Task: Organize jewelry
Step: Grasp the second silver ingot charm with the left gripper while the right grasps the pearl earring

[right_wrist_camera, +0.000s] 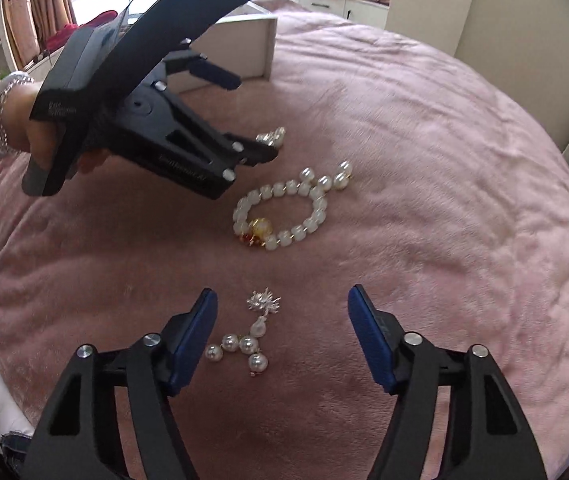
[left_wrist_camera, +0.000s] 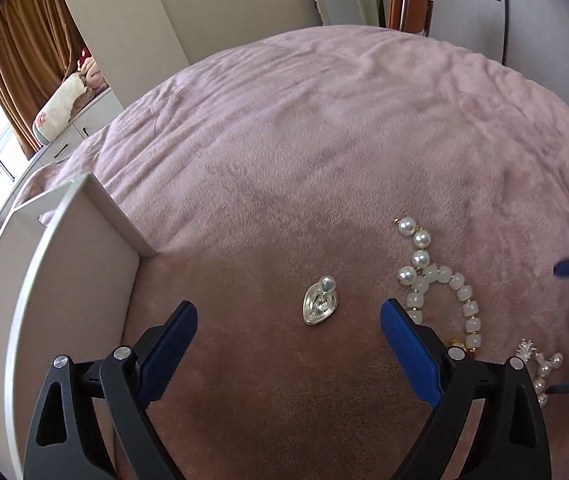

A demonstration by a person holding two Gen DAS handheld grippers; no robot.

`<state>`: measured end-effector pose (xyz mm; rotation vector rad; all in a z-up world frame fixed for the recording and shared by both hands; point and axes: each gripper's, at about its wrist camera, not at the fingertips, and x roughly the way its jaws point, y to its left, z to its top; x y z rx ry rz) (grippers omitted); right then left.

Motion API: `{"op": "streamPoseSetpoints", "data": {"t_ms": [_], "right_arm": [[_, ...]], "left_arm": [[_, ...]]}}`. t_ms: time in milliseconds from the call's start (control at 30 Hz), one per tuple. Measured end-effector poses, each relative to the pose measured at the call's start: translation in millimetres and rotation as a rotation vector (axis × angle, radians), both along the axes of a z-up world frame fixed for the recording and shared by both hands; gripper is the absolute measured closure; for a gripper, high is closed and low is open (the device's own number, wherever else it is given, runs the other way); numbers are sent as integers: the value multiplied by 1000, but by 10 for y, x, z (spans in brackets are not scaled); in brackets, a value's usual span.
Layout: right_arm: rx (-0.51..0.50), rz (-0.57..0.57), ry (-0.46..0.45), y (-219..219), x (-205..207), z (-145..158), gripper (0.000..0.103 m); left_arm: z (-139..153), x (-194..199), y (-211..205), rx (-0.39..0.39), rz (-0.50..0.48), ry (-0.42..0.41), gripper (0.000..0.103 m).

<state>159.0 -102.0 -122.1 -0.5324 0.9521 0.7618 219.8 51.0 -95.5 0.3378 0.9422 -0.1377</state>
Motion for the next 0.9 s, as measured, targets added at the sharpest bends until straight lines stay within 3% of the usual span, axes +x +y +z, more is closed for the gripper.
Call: {"op": "streamPoseSetpoints", "data": {"t_ms": [200,433,500,600,733,900], "right_arm": [[-55,18,30,85,33,-237,53],[-22,-44,90,52,164,-269,72],[-14,-50,101,44,176,-265,82],[10,-66,117,18,201,-255,82],[34,-77,131,4,236,-234,82],[68,-90,148,-81,250,-200,82]], "left_arm": [[-66,141,80,-61,33,15,9],[-144,186,18,-103,4,47,43],[-168,188,7,-112,10,51,45],[-178,178,7,-134,13,55,55],[-178,180,69,-164,36,55,79],[-172,145,106,-183,30,50,79]]}}
